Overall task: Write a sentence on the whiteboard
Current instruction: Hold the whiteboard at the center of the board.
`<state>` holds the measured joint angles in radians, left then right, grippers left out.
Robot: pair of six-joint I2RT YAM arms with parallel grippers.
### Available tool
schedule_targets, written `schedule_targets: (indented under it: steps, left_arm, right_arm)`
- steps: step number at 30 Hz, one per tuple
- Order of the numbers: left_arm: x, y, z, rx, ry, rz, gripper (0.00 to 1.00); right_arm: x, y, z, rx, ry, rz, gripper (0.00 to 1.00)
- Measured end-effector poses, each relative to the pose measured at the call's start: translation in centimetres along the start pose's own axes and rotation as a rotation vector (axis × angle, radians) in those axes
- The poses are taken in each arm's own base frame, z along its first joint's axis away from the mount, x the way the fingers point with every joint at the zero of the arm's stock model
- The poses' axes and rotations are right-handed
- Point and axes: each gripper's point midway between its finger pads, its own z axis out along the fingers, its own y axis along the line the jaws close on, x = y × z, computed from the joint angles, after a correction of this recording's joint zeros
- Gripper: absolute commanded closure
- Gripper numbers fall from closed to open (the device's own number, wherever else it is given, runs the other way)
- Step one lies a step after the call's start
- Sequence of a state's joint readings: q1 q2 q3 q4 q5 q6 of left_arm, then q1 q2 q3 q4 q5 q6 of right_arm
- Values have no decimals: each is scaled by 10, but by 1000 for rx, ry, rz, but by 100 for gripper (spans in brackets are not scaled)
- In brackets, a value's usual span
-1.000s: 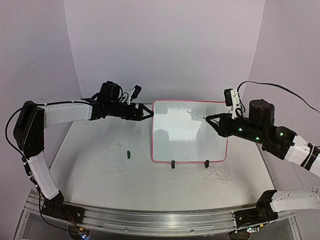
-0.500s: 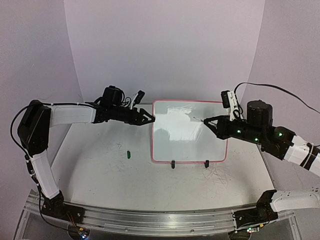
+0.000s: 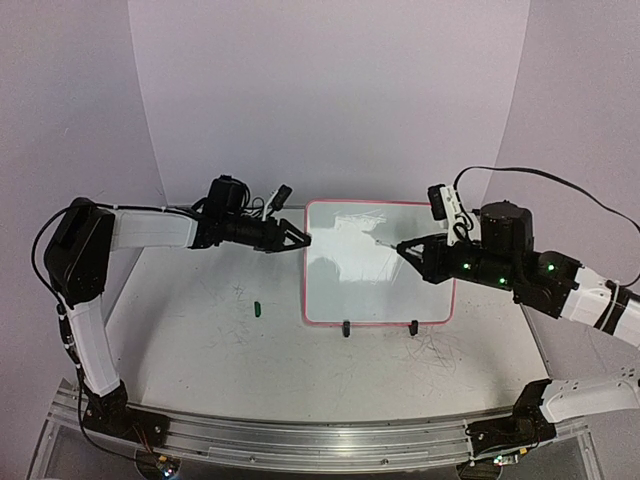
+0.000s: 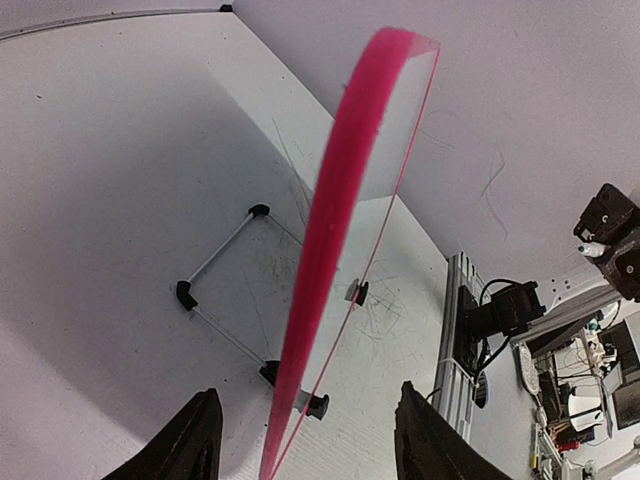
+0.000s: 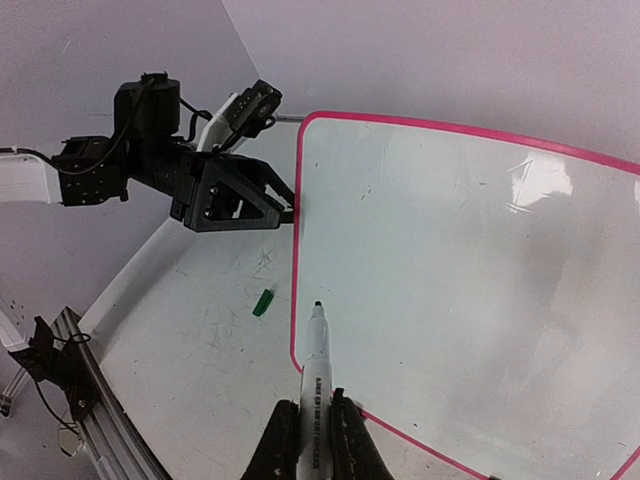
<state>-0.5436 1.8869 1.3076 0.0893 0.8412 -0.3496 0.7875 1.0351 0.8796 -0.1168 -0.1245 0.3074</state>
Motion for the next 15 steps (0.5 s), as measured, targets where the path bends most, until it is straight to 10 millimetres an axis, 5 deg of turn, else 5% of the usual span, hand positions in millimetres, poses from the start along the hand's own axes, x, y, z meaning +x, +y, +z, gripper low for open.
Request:
schedule_targets:
  steps: [9, 15]
  left_arm:
    - [-28, -1, 0, 73, -32, 7, 60]
    - [-30, -7, 3, 119, -24, 23, 72]
  right_arm:
    - [-7, 15, 20, 14, 10, -40, 100]
    - [-13, 26, 46, 56, 20, -70, 100]
